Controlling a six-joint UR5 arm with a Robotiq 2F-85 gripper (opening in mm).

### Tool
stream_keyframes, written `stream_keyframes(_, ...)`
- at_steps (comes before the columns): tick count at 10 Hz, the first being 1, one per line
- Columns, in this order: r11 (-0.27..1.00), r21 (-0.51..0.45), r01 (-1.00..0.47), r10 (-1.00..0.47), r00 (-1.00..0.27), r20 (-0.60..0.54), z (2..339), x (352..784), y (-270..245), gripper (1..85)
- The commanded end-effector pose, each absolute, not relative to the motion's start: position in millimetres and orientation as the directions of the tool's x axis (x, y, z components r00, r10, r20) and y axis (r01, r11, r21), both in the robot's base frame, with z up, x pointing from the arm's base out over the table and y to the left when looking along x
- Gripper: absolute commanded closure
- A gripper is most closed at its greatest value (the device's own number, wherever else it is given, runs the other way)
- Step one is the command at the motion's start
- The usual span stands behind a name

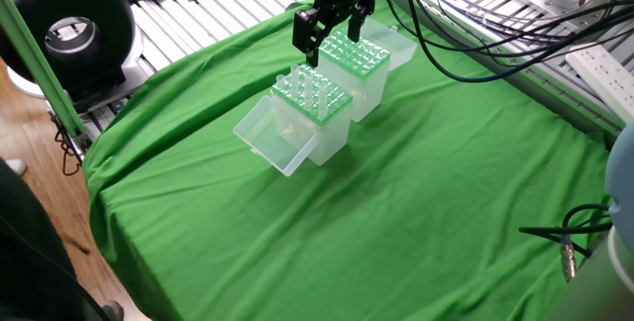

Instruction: Insert a large pipette tip into the holder for large pipette tips

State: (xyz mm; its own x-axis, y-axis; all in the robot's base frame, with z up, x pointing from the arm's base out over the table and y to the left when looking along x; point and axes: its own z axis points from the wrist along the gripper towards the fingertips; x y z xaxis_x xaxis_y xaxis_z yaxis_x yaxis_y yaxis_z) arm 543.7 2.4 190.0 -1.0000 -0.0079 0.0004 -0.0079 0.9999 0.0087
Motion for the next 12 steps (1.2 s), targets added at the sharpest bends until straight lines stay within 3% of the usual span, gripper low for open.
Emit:
stream_keyframes(1,1.0,0.012,0.022,0.019,-0.982,0.188,194.7,494.9,6.6,84.7)
stream_keyframes(11,1.0,-0.001,0.031,0.031,-0.98,0.198,195.2,492.2,3.9,84.0)
stream_keyframes(12,1.0,0.016,0.016,0.012,-0.98,0.197,195.2,492.5,7.4,77.0)
